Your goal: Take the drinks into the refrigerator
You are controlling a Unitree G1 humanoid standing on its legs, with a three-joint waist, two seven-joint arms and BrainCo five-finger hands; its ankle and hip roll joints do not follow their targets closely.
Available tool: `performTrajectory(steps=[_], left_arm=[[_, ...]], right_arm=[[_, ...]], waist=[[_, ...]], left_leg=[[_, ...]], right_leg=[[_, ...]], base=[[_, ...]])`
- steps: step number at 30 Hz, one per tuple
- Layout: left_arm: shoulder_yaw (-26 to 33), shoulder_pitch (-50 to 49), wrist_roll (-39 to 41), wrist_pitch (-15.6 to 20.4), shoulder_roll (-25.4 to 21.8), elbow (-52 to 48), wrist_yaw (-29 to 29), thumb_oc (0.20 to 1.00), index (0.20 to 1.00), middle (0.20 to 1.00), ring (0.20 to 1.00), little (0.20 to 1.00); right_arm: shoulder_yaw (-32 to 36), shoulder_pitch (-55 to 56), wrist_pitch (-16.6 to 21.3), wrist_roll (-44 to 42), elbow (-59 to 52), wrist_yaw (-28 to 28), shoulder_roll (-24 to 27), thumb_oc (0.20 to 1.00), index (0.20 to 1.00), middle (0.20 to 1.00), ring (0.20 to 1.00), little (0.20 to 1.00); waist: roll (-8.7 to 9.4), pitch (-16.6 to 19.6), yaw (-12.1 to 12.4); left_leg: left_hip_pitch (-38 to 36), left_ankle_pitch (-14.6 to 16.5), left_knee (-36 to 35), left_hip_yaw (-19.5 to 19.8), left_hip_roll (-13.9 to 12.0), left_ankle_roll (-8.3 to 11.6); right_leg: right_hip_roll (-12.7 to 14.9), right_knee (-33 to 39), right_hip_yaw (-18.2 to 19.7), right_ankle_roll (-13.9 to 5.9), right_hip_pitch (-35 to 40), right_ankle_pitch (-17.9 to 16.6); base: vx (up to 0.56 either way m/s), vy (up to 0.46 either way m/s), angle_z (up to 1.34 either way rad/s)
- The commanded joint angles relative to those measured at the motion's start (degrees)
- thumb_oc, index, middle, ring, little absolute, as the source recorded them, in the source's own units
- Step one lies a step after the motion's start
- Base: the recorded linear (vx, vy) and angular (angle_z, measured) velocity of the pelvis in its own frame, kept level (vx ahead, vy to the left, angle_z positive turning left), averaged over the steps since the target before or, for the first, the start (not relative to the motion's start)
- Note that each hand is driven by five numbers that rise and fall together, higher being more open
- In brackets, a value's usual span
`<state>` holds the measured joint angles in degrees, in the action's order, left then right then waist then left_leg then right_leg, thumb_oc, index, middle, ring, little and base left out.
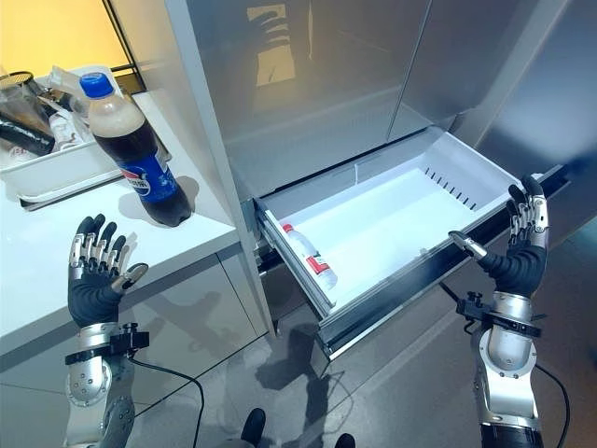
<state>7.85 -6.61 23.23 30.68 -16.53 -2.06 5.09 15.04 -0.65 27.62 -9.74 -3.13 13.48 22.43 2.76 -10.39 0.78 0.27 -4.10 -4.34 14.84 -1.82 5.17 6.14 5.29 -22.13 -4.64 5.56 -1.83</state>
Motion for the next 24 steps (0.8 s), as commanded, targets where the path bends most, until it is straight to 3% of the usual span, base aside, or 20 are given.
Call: performTrajectory(steps=[1,24], left_arm=[[1.6,2.3,-2.3,2.9,-2.8,1.4,0.7,1.000,1.000,1.000,1.000,1.000],[5.7,3.8,-7.2,3.3,-4.5,8.1,6.9,1.000,1.000,1.000,1.000,1.000]], right_arm=[[0.8,-3.0,2.8,-0.8,-1.7,-0.2,1.4,1.000,1.000,1.000,1.000,1.000],[1.7,-2.6,2.9,-1.1,-2.4,-1.4,1.5,1.000,1.000,1.000,1.000,1.000]], waist=[[0.76,2.5,-0.7],[0.46,3.2,-1.2]], left_leg=[[-0.9,3.9,-0.1,-0.9,2.6,-4.45],[-1.9,4.3,-0.3,-1.6,2.7,-4.48]], right_leg=[[-1.8,-4.0,0.7,1.98,0.2,5.8],[-2.0,-2.8,1.8,1.87,1.2,5.3]], base=[[0.02,0.000,-0.22],[0.00,0.000,-0.03]])
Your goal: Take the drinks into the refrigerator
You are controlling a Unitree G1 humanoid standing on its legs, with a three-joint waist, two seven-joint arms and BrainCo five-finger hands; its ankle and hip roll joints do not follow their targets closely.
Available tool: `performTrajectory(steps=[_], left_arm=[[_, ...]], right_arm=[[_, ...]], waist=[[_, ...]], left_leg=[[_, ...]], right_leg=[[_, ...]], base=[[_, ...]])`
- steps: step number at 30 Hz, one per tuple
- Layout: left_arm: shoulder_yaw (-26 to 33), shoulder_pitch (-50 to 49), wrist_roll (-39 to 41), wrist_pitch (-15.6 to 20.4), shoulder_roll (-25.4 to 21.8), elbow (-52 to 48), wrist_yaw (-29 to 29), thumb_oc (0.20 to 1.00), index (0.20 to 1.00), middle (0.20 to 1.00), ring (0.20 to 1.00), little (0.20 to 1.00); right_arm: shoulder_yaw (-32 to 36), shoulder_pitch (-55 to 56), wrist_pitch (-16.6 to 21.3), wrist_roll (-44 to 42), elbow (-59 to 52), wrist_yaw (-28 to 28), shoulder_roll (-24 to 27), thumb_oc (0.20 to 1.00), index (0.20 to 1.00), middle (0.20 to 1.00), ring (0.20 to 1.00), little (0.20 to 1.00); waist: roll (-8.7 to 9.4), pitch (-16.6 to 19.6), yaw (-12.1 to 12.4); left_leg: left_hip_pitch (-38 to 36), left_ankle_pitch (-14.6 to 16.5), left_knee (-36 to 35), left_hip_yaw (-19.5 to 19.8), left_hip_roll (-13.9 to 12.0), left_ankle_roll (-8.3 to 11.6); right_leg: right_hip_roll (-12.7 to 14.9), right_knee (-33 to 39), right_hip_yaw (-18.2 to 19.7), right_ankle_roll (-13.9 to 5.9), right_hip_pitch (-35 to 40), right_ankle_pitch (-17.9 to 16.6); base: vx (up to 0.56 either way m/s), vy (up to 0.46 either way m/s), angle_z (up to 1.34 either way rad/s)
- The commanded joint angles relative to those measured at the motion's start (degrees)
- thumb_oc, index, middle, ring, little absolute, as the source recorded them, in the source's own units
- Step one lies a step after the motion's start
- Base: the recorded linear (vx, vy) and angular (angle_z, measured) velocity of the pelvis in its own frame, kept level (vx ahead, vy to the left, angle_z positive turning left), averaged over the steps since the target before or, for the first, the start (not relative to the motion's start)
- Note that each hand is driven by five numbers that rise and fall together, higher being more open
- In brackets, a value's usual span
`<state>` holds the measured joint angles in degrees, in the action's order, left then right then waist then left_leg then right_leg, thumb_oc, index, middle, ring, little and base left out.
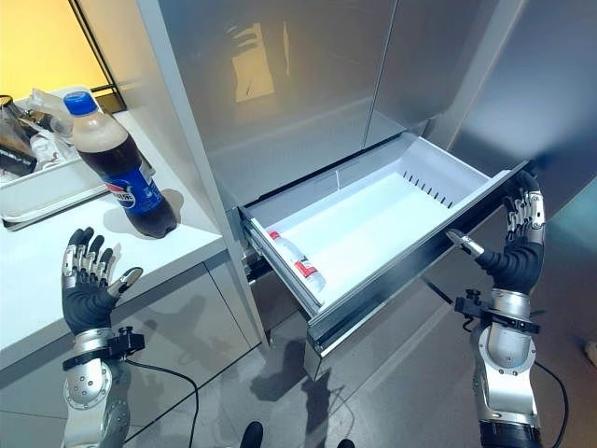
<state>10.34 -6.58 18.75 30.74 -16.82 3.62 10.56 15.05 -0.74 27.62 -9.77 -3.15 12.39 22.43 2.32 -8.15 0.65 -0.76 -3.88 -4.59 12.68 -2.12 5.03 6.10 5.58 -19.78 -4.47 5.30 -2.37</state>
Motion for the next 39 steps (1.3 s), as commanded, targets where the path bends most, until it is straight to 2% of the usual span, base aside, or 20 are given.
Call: performTrajectory(steps=[1,18,31,39], left_arm=[[3.3,4.0,-2.8,3.1,-4.3,2.9,1.7,1.000,1.000,1.000,1.000,1.000],[2.0,8.4,-6.1,2.0,-7.7,7.7,4.1,1.000,1.000,1.000,1.000,1.000],[0.0,15.1,-8.8,-0.6,-12.0,10.7,6.7,1.000,1.000,1.000,1.000,1.000],[0.1,17.5,-7.7,-1.4,-14.2,14.2,7.1,1.000,1.000,1.000,1.000,1.000]], right_arm=[[1.7,-2.6,2.9,-1.3,-2.7,-0.5,1.6,1.000,1.000,1.000,1.000,1.000],[1.1,-4.1,3.1,-2.2,-5.7,-2.6,2.9,1.000,1.000,1.000,1.000,1.000],[-1.2,-5.2,1.9,-4.5,-6.0,-4.9,3.8,1.000,1.000,1.000,1.000,1.000],[-2.2,-6.3,1.5,-5.8,-6.9,-5.7,4.4,1.000,1.000,1.000,1.000,1.000]], waist=[[0.89,1.0,-1.2],[1.07,1.5,-2.2],[1.03,1.9,-3.6],[1.07,1.8,-4.2]], left_leg=[[-0.9,4.1,0.0,0.5,3.0,-4.35],[-1.7,4.6,-0.1,-0.6,2.9,-4.48],[-2.6,4.9,-0.3,-1.4,2.7,-4.56],[-2.8,5.2,-0.3,-2.5,2.5,-4.73]], right_leg=[[-2.0,-3.1,-0.4,1.68,1.5,5.8],[-2.1,-2.8,1.1,1.54,1.7,5.6],[-2.3,-3.1,2.2,1.44,1.8,5.4],[-2.5,-3.3,3.6,1.40,1.3,5.3]], base=[[0.00,0.000,0.00],[0.00,0.005,-0.04],[0.00,0.003,-0.02],[0.01,0.005,-0.10]])
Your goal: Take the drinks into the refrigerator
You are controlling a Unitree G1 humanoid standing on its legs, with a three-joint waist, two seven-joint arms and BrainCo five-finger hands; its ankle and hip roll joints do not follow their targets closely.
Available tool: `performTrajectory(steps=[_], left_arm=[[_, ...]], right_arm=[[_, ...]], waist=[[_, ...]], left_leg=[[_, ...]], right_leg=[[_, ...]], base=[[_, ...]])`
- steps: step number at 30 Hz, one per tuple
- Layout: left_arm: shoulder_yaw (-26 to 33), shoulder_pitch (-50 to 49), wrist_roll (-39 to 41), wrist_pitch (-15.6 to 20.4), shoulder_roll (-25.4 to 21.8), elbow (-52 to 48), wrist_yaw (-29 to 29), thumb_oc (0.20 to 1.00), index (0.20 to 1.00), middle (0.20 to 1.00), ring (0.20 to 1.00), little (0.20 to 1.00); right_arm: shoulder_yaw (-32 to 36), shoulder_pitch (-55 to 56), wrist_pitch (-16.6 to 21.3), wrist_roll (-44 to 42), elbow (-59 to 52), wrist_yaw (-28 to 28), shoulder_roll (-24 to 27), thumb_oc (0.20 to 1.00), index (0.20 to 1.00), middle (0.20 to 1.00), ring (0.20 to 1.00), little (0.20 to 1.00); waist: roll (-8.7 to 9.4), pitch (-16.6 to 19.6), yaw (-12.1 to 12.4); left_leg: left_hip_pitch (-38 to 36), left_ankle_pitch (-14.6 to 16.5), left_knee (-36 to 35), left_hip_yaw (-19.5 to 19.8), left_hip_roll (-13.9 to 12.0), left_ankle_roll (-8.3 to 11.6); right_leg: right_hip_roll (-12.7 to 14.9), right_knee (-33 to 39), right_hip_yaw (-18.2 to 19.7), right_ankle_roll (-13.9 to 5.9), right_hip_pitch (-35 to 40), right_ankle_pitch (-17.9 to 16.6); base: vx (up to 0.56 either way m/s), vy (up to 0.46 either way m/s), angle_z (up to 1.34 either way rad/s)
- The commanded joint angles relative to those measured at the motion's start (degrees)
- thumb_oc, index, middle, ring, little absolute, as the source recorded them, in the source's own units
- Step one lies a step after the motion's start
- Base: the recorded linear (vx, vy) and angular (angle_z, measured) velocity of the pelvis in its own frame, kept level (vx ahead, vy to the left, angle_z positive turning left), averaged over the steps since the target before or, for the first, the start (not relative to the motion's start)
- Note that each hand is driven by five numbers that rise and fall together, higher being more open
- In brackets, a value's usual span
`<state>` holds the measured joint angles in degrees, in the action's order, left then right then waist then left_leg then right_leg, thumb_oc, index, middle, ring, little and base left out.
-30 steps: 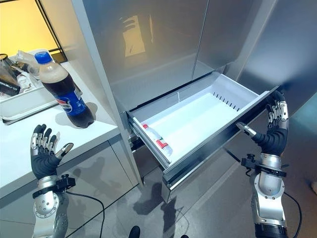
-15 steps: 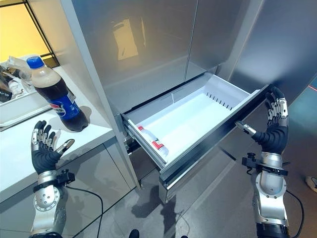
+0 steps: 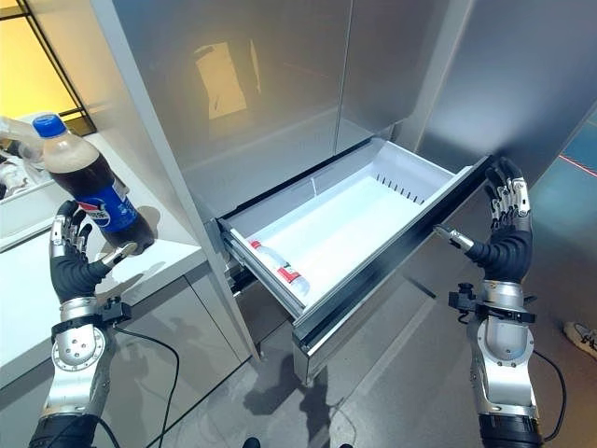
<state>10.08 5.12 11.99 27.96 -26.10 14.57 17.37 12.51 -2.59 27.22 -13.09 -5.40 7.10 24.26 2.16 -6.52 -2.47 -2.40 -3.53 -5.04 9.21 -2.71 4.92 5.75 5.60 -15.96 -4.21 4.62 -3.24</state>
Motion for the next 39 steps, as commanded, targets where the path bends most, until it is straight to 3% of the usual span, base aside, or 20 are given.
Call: performTrajectory(steps=[1,23,39], left_arm=[[0.3,6.1,-1.2,1.0,-5.3,4.1,0.8,1.000,1.000,1.000,1.000,1.000],[-1.9,9.5,2.5,-1.8,-5.5,13.7,-1.2,1.000,1.000,1.000,1.000,1.000],[-3.9,16.1,2.1,-2.3,-9.4,15.7,-0.4,1.000,1.000,1.000,1.000,1.000]], right_arm=[[0.1,-4.4,1.9,-2.7,-5.0,-0.7,2.7,1.000,1.000,1.000,1.000,1.000],[-0.6,-3.1,1.6,-5.3,-9.2,-3.8,2.3,1.000,1.000,1.000,1.000,1.000],[-1.5,-2.2,1.1,-6.3,-9.1,-5.2,2.7,1.000,1.000,1.000,1.000,1.000]], waist=[[1.24,0.2,-1.3],[1.29,1.0,-3.1],[1.41,1.8,-4.3]], left_leg=[[-1.3,4.9,0.1,0.8,3.0,-4.64],[-3.0,5.7,0.0,-1.5,2.5,-4.62],[-3.5,6.0,0.0,-2.3,2.3,-4.48]], right_leg=[[-2.2,-3.5,0.2,1.14,1.9,6.2],[-3.0,-3.0,3.1,1.22,2.3,6.0],[-3.1,-2.3,4.2,1.10,2.8,5.6]], base=[[0.02,0.006,-0.10],[0.01,0.001,-0.08],[0.00,0.000,-0.03]])
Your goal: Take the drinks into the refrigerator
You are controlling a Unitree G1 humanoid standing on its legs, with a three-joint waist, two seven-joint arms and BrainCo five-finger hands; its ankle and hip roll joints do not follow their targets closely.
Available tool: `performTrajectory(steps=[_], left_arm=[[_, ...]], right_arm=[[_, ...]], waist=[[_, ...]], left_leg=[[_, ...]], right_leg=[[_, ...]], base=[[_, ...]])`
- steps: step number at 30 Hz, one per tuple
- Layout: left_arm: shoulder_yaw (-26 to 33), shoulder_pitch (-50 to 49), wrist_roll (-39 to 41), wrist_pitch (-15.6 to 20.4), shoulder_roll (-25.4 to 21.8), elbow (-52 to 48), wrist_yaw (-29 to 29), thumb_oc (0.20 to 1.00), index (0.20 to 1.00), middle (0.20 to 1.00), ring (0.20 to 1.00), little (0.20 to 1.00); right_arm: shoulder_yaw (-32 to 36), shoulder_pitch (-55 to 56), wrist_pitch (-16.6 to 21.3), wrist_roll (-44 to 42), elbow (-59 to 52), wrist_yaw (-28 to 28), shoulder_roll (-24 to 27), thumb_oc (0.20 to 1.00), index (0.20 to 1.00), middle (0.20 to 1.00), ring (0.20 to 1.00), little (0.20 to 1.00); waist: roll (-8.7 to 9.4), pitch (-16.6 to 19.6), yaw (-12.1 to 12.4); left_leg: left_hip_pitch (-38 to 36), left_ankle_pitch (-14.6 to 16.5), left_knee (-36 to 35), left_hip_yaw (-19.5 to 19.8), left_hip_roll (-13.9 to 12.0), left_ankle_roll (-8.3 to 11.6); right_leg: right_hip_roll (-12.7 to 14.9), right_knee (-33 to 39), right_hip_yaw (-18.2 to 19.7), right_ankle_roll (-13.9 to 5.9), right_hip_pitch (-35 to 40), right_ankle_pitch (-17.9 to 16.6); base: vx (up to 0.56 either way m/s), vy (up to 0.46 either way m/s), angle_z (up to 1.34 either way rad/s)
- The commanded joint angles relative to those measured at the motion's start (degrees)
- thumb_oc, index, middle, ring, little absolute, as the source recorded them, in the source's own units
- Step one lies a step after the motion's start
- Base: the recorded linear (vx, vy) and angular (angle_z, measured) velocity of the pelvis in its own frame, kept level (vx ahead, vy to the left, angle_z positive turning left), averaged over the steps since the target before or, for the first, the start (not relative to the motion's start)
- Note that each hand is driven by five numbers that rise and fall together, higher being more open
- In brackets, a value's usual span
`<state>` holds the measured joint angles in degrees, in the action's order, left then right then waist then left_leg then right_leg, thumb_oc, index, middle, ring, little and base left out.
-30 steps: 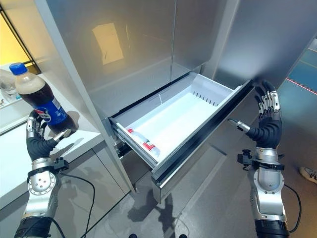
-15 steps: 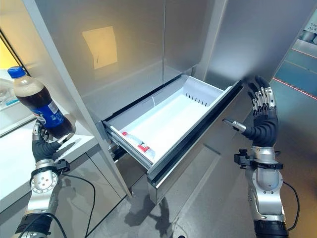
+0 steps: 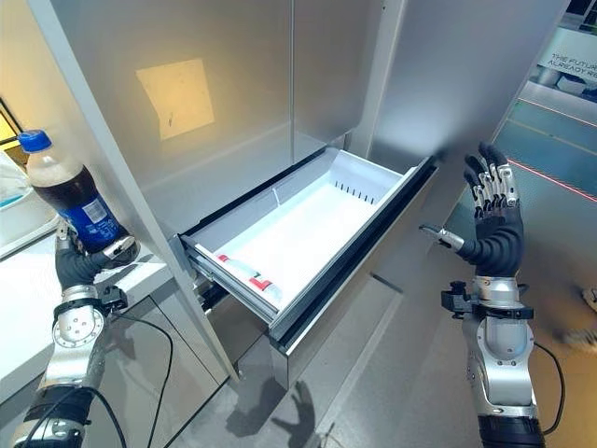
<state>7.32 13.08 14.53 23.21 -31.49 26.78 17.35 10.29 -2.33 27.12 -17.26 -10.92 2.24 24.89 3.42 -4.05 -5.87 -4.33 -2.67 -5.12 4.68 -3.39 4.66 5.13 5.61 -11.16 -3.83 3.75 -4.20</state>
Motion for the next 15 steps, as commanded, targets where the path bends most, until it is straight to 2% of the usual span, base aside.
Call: performTrajectory(steps=[1,10,11,12,15], left_arm=[[-1.2,8.3,-0.5,2.4,-4.1,3.5,-0.4,1.000,1.000,1.000,1.000,1.000],[-3.8,12.3,0.7,2.5,-4.4,3.7,-1.6,1.000,1.000,1.000,1.000,1.000],[-4.1,12.6,1.2,2.5,-4.3,3.6,-1.9,0.514,0.514,0.514,0.514,0.514],[-4.4,12.9,1.6,2.7,-4.1,3.4,-2.3,0.200,0.200,0.200,0.200,0.200],[-4.5,12.6,4.5,3.0,-2.9,2.5,-4.2,0.200,0.200,0.200,0.200,0.200]], right_arm=[[0.7,-2.4,1.2,-2.1,-3.6,-0.4,2.0,1.000,1.000,1.000,1.000,1.000],[0.0,-2.6,1.0,-2.4,-3.2,-0.9,2.0,1.000,1.000,1.000,1.000,1.000],[-0.1,-2.6,1.0,-2.4,-3.2,-0.9,1.9,1.000,1.000,1.000,1.000,1.000],[-0.3,-2.7,0.9,-2.3,-3.3,-1.0,1.9,1.000,1.000,1.000,1.000,1.000],[-0.3,-2.9,0.9,-2.5,-3.5,-1.2,1.7,1.000,1.000,1.000,1.000,1.000]], waist=[[0.13,-0.7,-1.0],[-0.16,-0.5,-1.5],[-0.14,-0.5,-1.5],[-0.14,-0.5,-1.5],[-0.15,-0.6,-1.6]], left_leg=[[-1.6,5.2,0.1,2.3,3.0,-4.25],[-1.5,5.0,0.1,2.1,3.3,-4.24],[-1.5,5.0,0.1,2.1,3.3,-4.25],[-1.4,5.0,0.1,2.1,3.3,-4.24],[-1.3,4.9,0.1,2.1,3.4,-4.29]], right_leg=[[-2.5,-2.2,-0.6,0.72,3.7,6.5],[-2.3,-1.4,-0.3,0.55,4.0,5.8],[-2.3,-1.4,-0.3,0.51,4.0,5.7],[-2.3,-1.3,-0.3,0.48,4.0,5.7],[-2.2,-1.3,-0.2,0.45,3.9,5.5]], base=[[0.00,0.000,0.00],[0.00,0.000,0.00],[0.00,0.000,0.00],[0.00,0.000,0.00],[0.00,0.000,0.00]])
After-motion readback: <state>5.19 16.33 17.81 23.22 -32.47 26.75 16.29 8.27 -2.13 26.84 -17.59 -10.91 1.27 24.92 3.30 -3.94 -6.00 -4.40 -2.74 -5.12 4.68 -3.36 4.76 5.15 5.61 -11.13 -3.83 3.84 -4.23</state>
